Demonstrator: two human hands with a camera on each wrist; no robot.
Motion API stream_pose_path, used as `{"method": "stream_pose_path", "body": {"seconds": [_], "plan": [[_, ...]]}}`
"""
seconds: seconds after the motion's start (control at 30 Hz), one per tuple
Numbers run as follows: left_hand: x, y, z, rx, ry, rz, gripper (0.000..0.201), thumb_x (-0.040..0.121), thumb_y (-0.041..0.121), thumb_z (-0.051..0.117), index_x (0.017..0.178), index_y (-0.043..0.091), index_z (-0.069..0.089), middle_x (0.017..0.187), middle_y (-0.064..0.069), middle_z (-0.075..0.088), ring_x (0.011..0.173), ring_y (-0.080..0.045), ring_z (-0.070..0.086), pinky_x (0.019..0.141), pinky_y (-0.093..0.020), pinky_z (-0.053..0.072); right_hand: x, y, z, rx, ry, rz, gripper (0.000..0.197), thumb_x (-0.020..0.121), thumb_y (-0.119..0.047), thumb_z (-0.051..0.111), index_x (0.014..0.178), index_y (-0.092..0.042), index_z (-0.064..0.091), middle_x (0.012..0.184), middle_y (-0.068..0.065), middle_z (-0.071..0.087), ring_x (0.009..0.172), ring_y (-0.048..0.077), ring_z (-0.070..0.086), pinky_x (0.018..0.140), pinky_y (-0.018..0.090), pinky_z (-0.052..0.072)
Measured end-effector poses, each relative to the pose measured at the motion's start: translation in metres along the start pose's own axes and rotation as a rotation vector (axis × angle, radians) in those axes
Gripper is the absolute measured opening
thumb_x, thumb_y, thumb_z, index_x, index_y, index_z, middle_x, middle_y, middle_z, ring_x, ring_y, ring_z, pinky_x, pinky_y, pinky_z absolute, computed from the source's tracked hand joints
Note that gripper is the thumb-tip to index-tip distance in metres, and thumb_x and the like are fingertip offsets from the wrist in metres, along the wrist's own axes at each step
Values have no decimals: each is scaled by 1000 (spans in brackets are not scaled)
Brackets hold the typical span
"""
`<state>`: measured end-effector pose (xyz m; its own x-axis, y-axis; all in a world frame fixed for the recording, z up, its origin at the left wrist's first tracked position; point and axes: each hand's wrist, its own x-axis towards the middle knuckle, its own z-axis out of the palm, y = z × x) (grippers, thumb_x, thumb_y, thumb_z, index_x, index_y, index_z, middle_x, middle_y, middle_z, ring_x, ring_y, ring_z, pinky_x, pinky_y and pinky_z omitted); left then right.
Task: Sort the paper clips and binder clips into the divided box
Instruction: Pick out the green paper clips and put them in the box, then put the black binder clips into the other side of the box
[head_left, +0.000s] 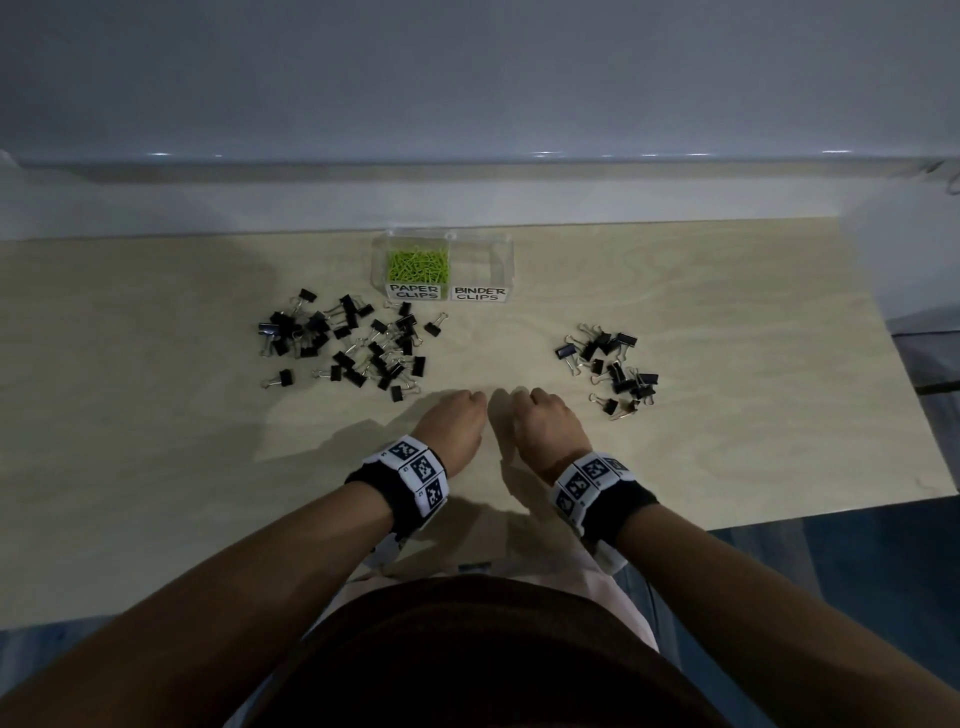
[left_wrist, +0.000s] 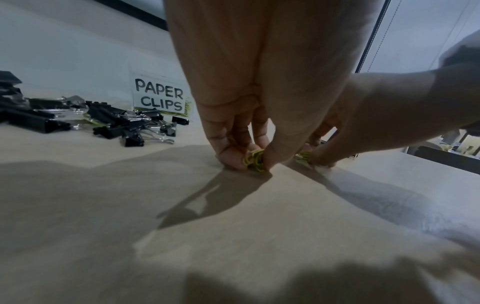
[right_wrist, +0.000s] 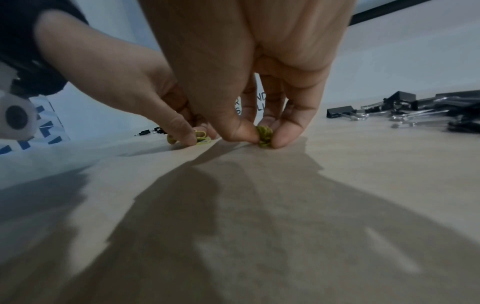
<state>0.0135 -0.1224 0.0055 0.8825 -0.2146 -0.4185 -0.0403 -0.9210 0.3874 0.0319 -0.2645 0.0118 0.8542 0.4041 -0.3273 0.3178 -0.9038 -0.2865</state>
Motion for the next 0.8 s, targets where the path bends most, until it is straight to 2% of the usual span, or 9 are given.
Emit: {"method": "stream_pose_path", "body": {"seconds": [0.1,0.27,0.37,0.5,0.6,0.7,0.8], "plan": [[0,2,6,92,7,5,26,86,1,46,112,1,48,114,-19,55,105,-32,53,89,-38,45,-1,-2,2,17,21,-14,24,85,-3,46,107,3,51,100,21,59,92,37,55,74,40,44],[-2,5,9,193,11,30,26,88,-1,42,113,-1,47,113,-20,54,102,-32,53,86,-37,44,-3,-6,6,24,10,-2,27,68,6,63,95,7,58,80,22,60,66,39,58,59,39,50],[-3,5,8,142,22,17,25,87,-3,41,111,-1,48,111,-20,54,99,-33,55,82,-37,45,-3,-10,0,79,39,21,24,74,5,56,98,8,59,90,25,58,77,38,57,68,42,50],[-1,4,9,57,37,-4,25,85,-7,41,107,-2,50,110,-20,54,98,-35,55,81,-39,45,-3,-19,-16,194,40,100,24,84,-6,45,91,9,62,91,28,57,83,39,56,74,42,49],[-2,2,11,40,52,0,24,85,-7,42,107,-1,51,109,-20,56,97,-34,56,82,-38,46,-4,-27,-32,215,-7,103,19,82,-1,47,91,8,61,94,29,58,88,39,56,75,42,46],[-2,1,8,-10,53,-17,26,84,-7,41,107,-2,53,110,-21,56,98,-36,56,82,-39,45,-6,-29,-37,253,3,113,17,81,2,47,86,7,62,91,30,59,86,40,56,72,42,44],[-2,-7,2,-120,52,-56,25,84,-4,44,107,-1,55,111,-20,57,100,-35,55,83,-39,43,2,-21,-25,237,-63,156,17,78,0,50,85,-2,66,92,21,62,88,37,58,73,36,45]]}}
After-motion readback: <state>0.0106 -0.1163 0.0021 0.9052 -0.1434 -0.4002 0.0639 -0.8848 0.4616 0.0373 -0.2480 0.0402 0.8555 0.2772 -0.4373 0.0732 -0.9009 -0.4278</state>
